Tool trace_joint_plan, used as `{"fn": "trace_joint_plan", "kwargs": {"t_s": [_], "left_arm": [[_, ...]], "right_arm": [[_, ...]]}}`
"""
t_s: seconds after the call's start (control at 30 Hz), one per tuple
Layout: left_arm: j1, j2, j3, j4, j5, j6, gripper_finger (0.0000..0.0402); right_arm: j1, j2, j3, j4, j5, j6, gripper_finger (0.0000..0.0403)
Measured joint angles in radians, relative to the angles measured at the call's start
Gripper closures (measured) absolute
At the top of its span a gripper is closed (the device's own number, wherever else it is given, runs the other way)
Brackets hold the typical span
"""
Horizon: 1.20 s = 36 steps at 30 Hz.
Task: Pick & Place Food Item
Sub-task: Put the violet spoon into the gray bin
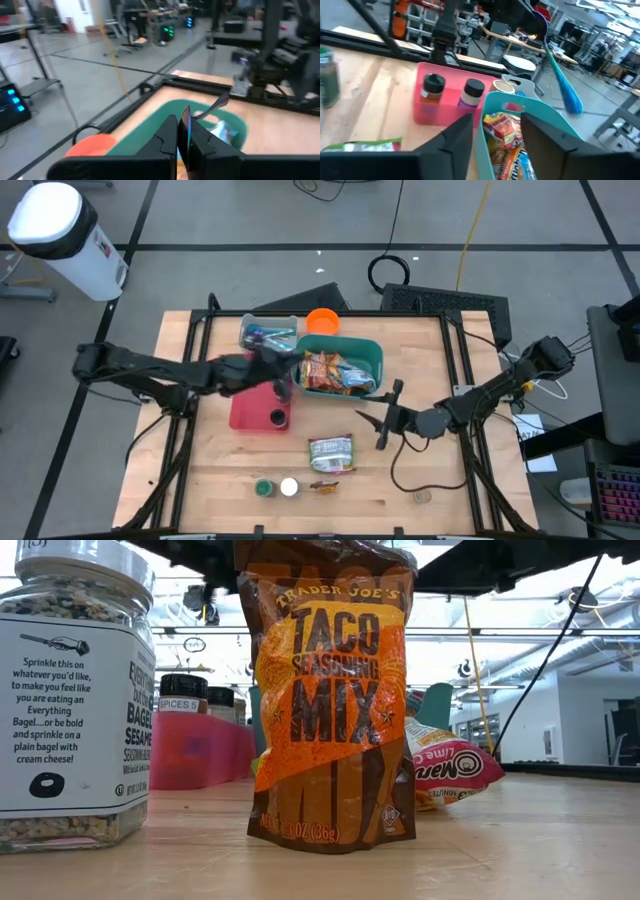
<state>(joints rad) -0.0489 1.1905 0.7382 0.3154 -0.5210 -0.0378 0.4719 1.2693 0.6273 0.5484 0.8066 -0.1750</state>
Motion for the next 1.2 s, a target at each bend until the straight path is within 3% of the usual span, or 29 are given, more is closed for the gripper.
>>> {"fn": "trace_joint_plan", "kwargs": {"t_s": [0.27,0.37,0.57,0.77,0.97,1.2], "left_arm": [[0.022,-0.377,-0.262,-0.017,-0.208,-0.031,0.0396],[0.022,-0.504,-0.299,-0.137,-0.287,-0.055,0.0396],[0.023,-0.662,-0.302,-0.467,-0.311,-0.224,0.0396],[0.063,-0.667,-0.302,-0.596,-0.302,-0.322,0.0396],[0.154,-0.594,-0.302,-0.592,-0.148,-0.364,0.0396],[0.25,-0.47,-0.302,-0.534,-0.068,-0.384,0.0396]], "right_arm": [[0.006,-0.002,0.0,0.001,0.0,-0.021,0.02],[0.001,-0.001,0.0,0.001,0.0,-0.021,0.0202],[0.0,-0.001,0.0,-0.003,0.0,-0.021,0.021],[0.0,-0.001,0.0,0.001,0.0,-0.02,0.0209],[0.0,-0.001,0.0,0.001,0.0,0.031,0.0213],[0.001,-0.001,-0.001,-0.008,-0.001,0.046,0.0215]]}}
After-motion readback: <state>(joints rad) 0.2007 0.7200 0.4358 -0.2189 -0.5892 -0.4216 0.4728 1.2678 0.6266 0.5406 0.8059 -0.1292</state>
